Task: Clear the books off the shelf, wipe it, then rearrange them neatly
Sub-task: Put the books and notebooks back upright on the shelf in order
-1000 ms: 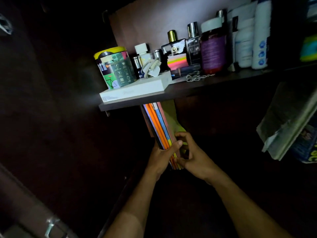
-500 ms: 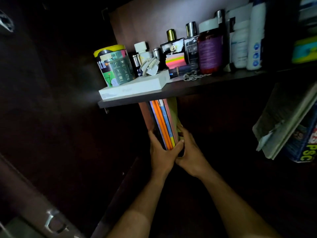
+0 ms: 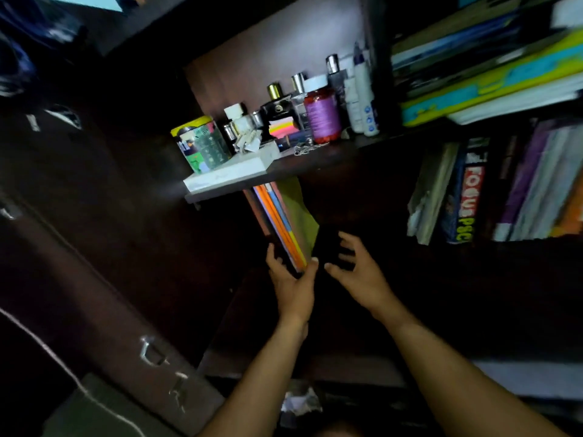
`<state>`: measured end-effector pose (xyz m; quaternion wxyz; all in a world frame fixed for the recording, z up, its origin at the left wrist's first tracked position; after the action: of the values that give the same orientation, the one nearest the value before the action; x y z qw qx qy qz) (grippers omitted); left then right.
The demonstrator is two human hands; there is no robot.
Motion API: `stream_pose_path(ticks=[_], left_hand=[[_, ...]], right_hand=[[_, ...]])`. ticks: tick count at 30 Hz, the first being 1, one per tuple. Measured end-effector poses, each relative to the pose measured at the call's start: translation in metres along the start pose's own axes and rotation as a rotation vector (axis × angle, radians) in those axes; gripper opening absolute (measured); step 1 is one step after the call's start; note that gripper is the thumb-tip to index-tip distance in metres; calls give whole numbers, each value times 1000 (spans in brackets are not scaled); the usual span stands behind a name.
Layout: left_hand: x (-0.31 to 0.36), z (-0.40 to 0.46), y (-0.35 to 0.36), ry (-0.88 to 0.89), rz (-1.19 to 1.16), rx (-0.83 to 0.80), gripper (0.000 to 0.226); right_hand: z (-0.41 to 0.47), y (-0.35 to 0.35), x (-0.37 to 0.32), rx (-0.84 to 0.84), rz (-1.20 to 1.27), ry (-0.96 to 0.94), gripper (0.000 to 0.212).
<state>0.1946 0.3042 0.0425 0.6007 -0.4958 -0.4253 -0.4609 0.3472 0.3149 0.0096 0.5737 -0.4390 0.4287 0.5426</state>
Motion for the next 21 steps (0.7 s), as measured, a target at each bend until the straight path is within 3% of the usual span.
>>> stream_pose_path(ticks=[3,8,13,16,21], left_hand=[[27,-60,35,120,-23,-94,73],[73,-198,155,88,-177,-757,40],[143,-337,243,189,-233,-1136,18],[179,-411,275,235,-259,-1331,15],[207,-503,310,281,-262,-1625,17]], right_hand=[[-76,-40,-22,102,29,25,68],[-256,-135,-80,406,-49,57,44],[-408,-219,-168,740,-383,175,44],[-483,-242,-221,780,-618,254,53],[-582,-236,-296,744,-1033,471,46]])
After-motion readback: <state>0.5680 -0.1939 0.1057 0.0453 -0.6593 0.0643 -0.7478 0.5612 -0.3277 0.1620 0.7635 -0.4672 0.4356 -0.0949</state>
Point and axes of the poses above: each hand's wrist, its own z-axis towards the middle knuckle, its own y-axis out of the palm, x = y × z, the point moved 6 cm from there along z, towards the middle knuckle, and after that the axes turned 8 degrees about -x, right-handed, at the moved point
